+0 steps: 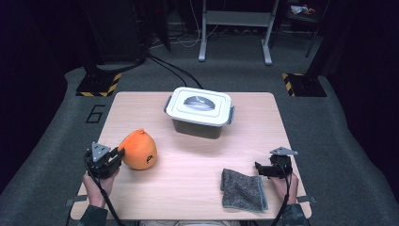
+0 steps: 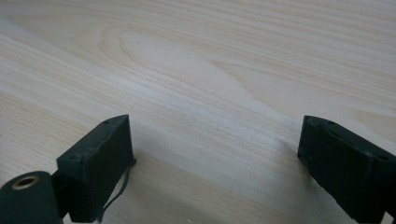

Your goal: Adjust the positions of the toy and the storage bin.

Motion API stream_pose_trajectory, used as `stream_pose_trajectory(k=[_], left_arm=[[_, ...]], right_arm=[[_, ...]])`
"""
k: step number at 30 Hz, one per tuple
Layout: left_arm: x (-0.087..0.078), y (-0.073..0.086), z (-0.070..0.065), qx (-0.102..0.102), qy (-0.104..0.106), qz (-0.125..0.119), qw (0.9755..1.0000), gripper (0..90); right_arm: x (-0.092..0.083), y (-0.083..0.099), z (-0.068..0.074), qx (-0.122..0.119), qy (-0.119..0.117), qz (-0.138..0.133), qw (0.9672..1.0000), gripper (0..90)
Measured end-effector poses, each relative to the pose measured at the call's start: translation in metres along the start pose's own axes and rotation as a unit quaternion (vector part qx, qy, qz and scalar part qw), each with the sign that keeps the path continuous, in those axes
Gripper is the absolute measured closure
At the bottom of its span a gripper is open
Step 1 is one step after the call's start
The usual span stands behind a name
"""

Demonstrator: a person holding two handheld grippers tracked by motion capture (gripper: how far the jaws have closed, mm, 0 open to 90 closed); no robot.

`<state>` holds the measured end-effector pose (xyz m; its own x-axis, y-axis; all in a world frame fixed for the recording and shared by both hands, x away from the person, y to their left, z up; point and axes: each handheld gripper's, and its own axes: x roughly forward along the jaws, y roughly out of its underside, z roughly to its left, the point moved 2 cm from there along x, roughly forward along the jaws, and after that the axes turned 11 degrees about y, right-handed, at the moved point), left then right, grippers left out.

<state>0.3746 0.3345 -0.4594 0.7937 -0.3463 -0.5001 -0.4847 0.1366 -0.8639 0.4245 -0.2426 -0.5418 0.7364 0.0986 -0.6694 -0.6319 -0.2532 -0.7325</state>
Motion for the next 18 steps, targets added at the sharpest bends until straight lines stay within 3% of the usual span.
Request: stream_pose_trajectory(k=[9, 13, 18], left_arm=[[0.005, 0.004, 0.025, -0.035, -0.055, 0.014, 0.9978, 50.3], [0.003, 0.006, 0.029, -0.043, -0.057, 0.015, 0.9973, 45.7], [-0.001, 0.007, 0.026, -0.046, -0.039, 0.012, 0.9982, 41.8]], right_arm=[[0.0, 0.0, 0.0, 0.0, 0.0, 0.0, 1.0, 9.4], [0.0, 0.0, 0.0, 0.0, 0.0, 0.0, 1.0, 9.4], [0.0, 0.0, 0.0, 0.0, 0.0, 0.0, 1.0, 9.4]])
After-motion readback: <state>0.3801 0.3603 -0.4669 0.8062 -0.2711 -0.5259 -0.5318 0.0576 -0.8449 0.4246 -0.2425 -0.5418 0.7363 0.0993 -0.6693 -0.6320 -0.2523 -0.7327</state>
